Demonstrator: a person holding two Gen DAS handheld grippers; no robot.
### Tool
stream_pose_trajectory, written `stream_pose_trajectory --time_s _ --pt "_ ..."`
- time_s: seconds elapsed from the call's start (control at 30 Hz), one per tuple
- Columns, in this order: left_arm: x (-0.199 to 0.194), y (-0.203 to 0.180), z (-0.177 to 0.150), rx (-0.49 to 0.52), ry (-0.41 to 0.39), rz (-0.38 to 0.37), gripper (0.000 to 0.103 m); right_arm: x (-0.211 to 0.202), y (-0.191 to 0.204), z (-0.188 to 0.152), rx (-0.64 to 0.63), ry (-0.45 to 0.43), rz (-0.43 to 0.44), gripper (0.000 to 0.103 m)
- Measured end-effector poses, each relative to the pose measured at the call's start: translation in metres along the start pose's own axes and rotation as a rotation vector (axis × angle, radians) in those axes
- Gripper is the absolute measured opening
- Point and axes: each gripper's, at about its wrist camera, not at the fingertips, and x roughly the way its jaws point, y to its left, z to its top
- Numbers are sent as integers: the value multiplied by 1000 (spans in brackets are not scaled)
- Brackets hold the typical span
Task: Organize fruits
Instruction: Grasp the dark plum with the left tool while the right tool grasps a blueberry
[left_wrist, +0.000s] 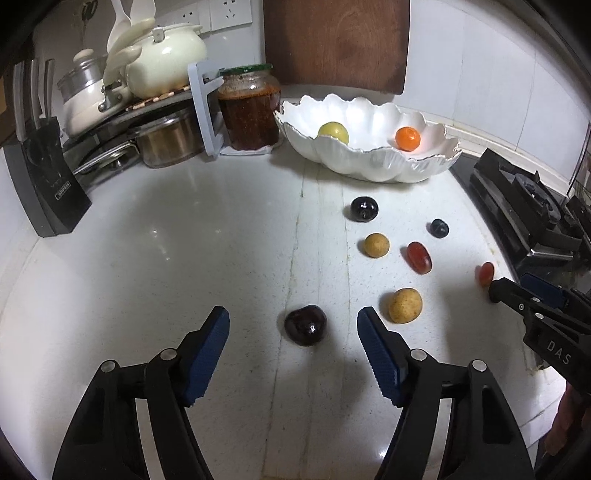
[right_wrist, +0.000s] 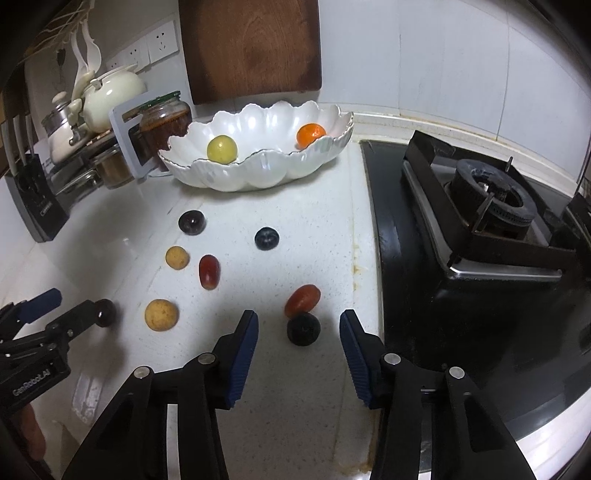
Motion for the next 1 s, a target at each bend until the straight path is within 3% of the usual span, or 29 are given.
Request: stream_pose_trajectory --time_s 0.47,0.83,1.0 --pt "23 1 -5 -38 51 -27 50 17 -2 -3 6 26 5 37" --pt "27 -1 -6 -31 64 -39 30 22 -2 -7 -2 44 2 23" --pt "26 -3 -6 -27 60 -43 30 18 -4 -8 4 39 1 23"
